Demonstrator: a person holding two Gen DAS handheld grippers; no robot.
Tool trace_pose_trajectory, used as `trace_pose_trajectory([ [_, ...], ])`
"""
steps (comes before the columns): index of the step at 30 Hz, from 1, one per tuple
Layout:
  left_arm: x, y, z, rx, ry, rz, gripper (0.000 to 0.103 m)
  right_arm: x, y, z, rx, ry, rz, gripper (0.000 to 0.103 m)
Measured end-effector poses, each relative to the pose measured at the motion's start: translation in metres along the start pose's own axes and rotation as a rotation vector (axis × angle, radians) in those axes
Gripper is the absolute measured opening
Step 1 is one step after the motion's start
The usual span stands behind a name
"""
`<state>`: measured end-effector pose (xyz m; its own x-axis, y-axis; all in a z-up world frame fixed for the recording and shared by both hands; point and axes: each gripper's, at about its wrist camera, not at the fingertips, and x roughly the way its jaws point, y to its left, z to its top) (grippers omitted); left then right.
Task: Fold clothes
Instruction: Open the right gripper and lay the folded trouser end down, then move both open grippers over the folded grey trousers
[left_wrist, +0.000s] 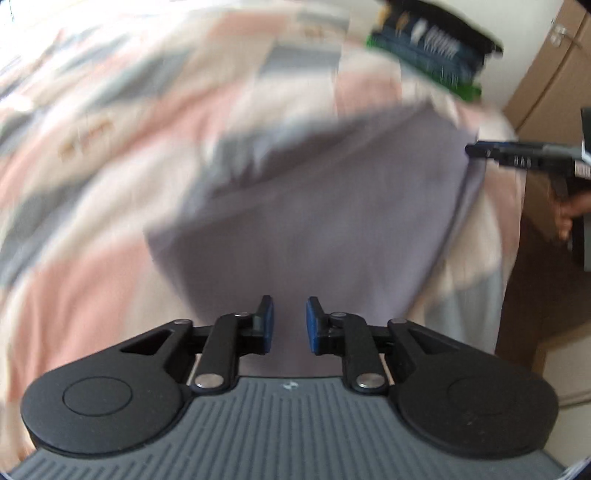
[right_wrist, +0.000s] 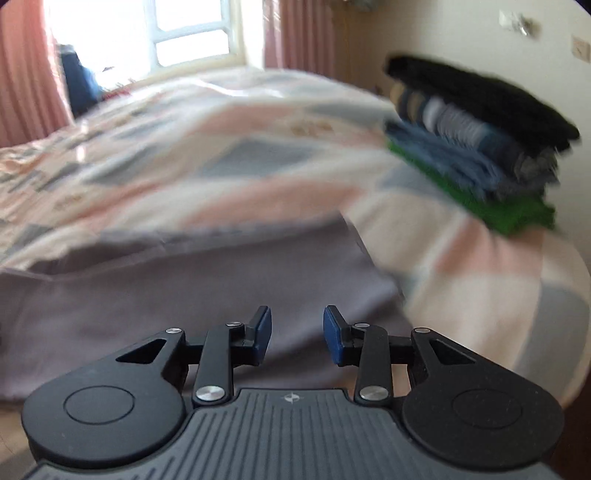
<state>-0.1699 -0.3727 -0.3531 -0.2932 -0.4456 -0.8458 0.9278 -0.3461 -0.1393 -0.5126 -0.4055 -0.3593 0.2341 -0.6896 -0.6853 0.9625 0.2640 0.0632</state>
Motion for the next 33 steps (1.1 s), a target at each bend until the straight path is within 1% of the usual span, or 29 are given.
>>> trace_pose_trajectory([
  [2,0.007,0.000,0.022,0.014,-0.055,-0.016,0.016,0.016,0.019,0.013,-0.060,-0.016,0.111,0.036],
  [4,0.026,-0.004,0.043,0.040,-0.083,-0.040,0.016,0.038,0.044,0.022,-0.148,-0.013,0.214,0.035],
  [6,0.051,-0.007,0.064,0.044,-0.107,-0.064,0.016,0.063,0.064,0.029,-0.204,0.012,0.284,0.035],
  [7,0.064,-0.006,0.073,0.032,-0.107,-0.088,0.016,0.077,0.071,0.034,-0.219,0.039,0.304,0.033],
  [8,0.078,-0.005,0.080,0.023,-0.101,-0.097,0.016,0.091,0.074,0.038,-0.220,0.067,0.303,0.031],
  [9,0.091,-0.005,0.086,0.016,-0.095,-0.100,0.017,0.106,0.074,0.041,-0.218,0.089,0.293,0.030],
  [10,0.102,-0.004,0.088,0.019,-0.086,-0.080,0.018,0.118,0.071,0.044,-0.212,0.103,0.278,0.023],
  [11,0.111,0.000,0.090,0.014,-0.081,-0.062,0.014,0.126,0.066,0.048,-0.199,0.103,0.264,0.018],
  [13,0.120,0.012,0.091,-0.038,-0.083,-0.063,0.014,0.135,0.050,0.055,-0.167,0.099,0.232,0.020],
  [14,0.120,0.017,0.091,-0.064,-0.087,-0.042,0.013,0.137,0.044,0.059,-0.154,0.097,0.197,0.020],
  [15,0.117,0.022,0.092,-0.080,-0.094,0.002,0.014,0.137,0.034,0.064,-0.130,0.091,0.164,0.020],
  [16,0.109,0.029,0.093,-0.107,-0.105,0.034,0.021,0.133,0.020,0.068,-0.079,0.078,0.141,0.021],
  [17,0.100,0.036,0.093,-0.134,-0.116,0.065,0.017,0.122,0.005,0.071,-0.016,0.054,0.128,0.022],
  [18,0.091,0.043,0.093,-0.159,-0.126,0.091,0.016,0.108,-0.008,0.072,0.040,0.024,0.119,0.023],
  [19,0.077,0.050,0.088,-0.179,-0.137,0.094,0.016,0.092,-0.019,0.070,0.082,-0.005,0.107,0.028],
  [20,0.063,0.055,0.082,-0.188,-0.142,0.092,0.016,0.076,-0.027,0.065,0.107,-0.030,0.090,0.033],
  [22,0.034,0.056,0.066,-0.170,-0.147,0.080,0.016,0.046,-0.036,0.049,0.101,-0.051,0.052,0.034],
  [24,0.013,0.052,0.047,-0.124,-0.135,0.066,0.016,0.025,-0.042,0.025,0.074,-0.040,0.004,0.036],
  [25,0.008,0.051,0.037,-0.106,-0.125,0.062,0.017,0.020,-0.045,0.012,0.067,-0.021,-0.015,0.037],
  [27,0.008,0.050,0.017,-0.081,-0.090,0.072,0.018,0.025,-0.052,-0.010,0.049,0.050,-0.076,0.038],
  [28,0.014,0.054,0.010,-0.074,-0.064,0.094,0.018,0.027,-0.055,-0.020,0.034,0.075,-0.120,0.037],
  [29,0.019,0.060,0.006,-0.077,-0.043,0.113,0.018,0.027,-0.059,-0.026,0.016,0.085,-0.174,0.038],
  [30,0.023,0.067,0.003,-0.083,-0.025,0.132,0.019,0.025,-0.062,-0.028,0.020,0.088,-0.213,0.043],
  [31,0.022,0.072,0.007,-0.096,-0.022,0.148,0.020,0.020,-0.064,-0.027,0.052,0.084,-0.236,0.046],
  [33,0.010,0.077,0.018,-0.091,-0.036,0.153,0.019,0.004,-0.063,-0.022,0.114,0.066,-0.273,0.045],
])
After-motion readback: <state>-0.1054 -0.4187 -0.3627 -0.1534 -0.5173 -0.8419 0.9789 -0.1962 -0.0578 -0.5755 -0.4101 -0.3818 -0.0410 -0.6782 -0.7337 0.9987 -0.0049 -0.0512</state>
